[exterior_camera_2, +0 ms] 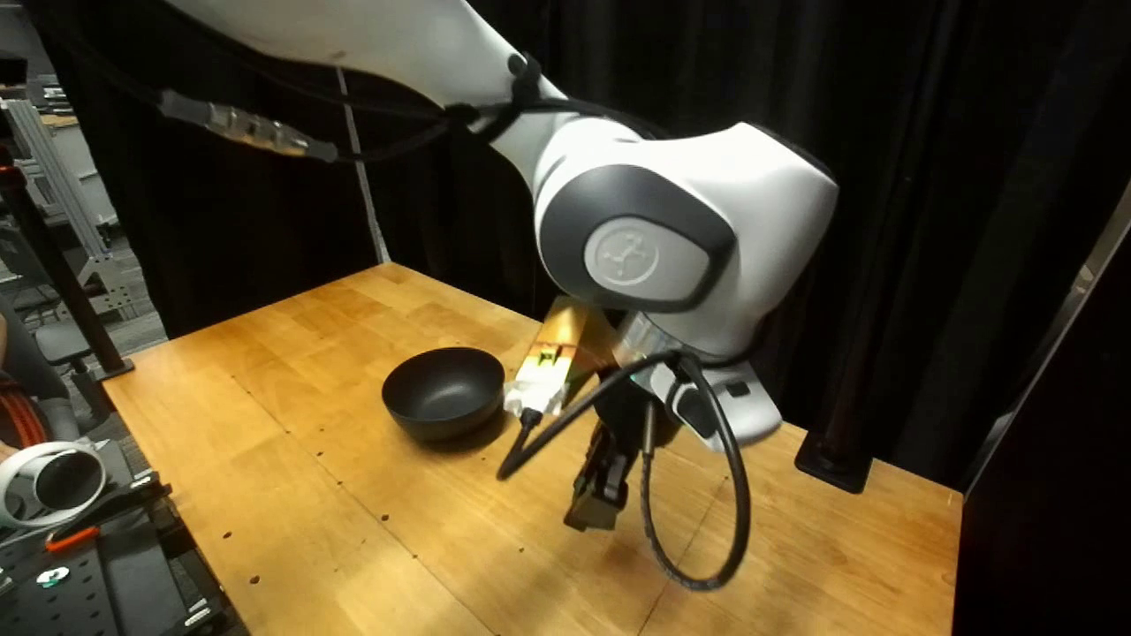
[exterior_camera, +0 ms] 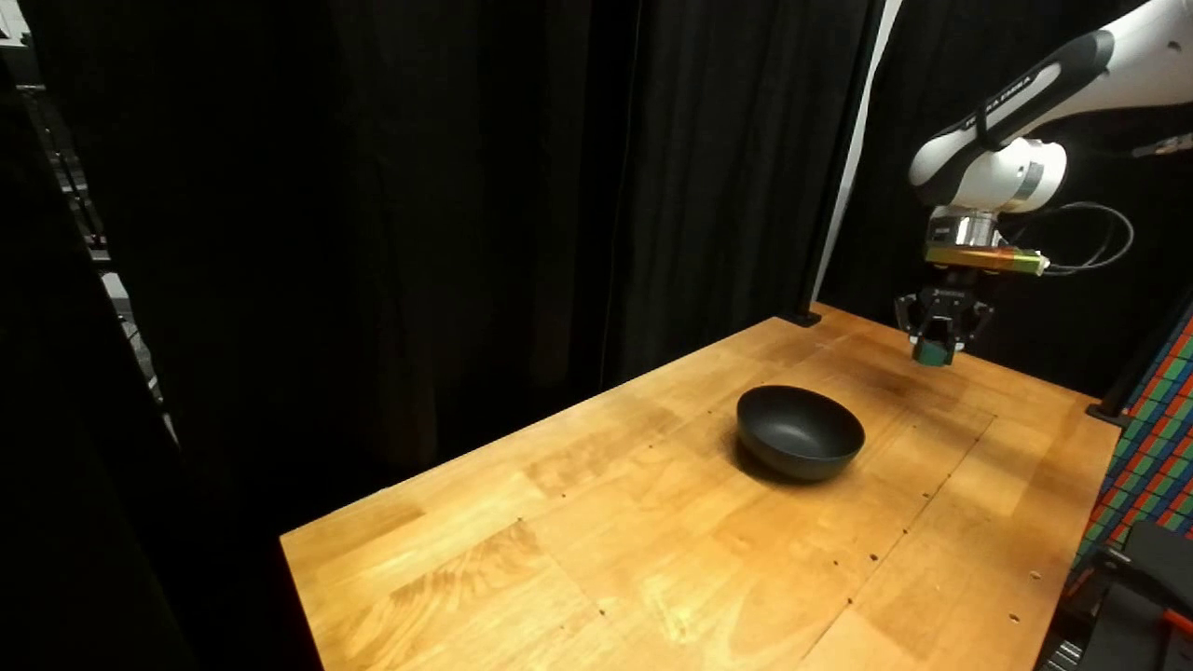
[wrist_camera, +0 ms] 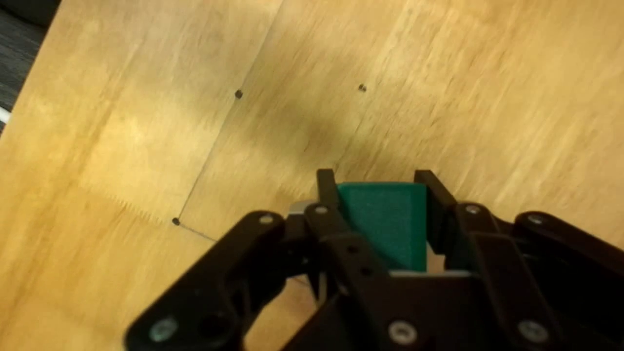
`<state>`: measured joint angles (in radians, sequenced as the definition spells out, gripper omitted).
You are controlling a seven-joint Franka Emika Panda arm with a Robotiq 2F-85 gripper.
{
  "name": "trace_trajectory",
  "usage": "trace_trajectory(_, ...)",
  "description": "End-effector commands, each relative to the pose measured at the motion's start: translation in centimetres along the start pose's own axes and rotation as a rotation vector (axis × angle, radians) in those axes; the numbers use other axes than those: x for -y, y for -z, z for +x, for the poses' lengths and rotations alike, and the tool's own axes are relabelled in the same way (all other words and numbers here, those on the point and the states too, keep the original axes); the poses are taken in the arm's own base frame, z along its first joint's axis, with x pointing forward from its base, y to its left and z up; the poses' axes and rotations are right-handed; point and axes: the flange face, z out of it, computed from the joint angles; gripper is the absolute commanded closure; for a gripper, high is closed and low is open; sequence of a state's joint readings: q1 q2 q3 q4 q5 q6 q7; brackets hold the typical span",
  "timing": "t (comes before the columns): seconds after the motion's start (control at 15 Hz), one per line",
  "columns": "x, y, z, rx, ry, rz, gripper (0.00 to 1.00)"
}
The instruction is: Pick up the green object from the table and put it in the bowl
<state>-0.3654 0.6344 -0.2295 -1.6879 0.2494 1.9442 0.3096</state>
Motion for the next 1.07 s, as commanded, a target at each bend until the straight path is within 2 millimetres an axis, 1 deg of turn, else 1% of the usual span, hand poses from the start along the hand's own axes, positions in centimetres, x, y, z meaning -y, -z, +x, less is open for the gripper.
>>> trace_trajectory(0.0, 2.6, 2.0, -7.9, 0.002, 0.151, 0.064, 0.82)
trace_trajectory(0.07, 3.8, 2.1, -9.8, -0.011, 0.188, 0.075, 0.82)
trace_trajectory(0.27, 8.6, 1.3, -16.1, -0.009, 0.327, 0.079, 0.82)
trace_trajectory(0.4, 11.8, -0.1, -20.8, 0.017, 0.413, 0.075, 0.82)
trace_trajectory(0.53, 14.5, -1.6, -24.4, 0.031, 0.473, 0.070, 0.82)
trace_trajectory(0.6, 15.6, -2.2, -25.9, 0.025, 0.496, 0.062, 0.32)
trace_trajectory(0.67, 16.2, -2.6, -27.1, 0.034, 0.515, 0.054, 0.31)
trace_trajectory(0.73, 16.6, -2.7, -28.1, 0.047, 0.530, 0.039, 0.26)
trace_trajectory(0.8, 16.5, -2.4, -28.7, 0.071, 0.522, 0.014, 0.19)
trace_trajectory(0.93, 15.9, -1.9, -29.1, 0.095, 0.513, 0.008, 0.03)
trace_trajectory(1.0, 15.2, -1.6, -29.0, 0.114, 0.503, 0.011, 0.00)
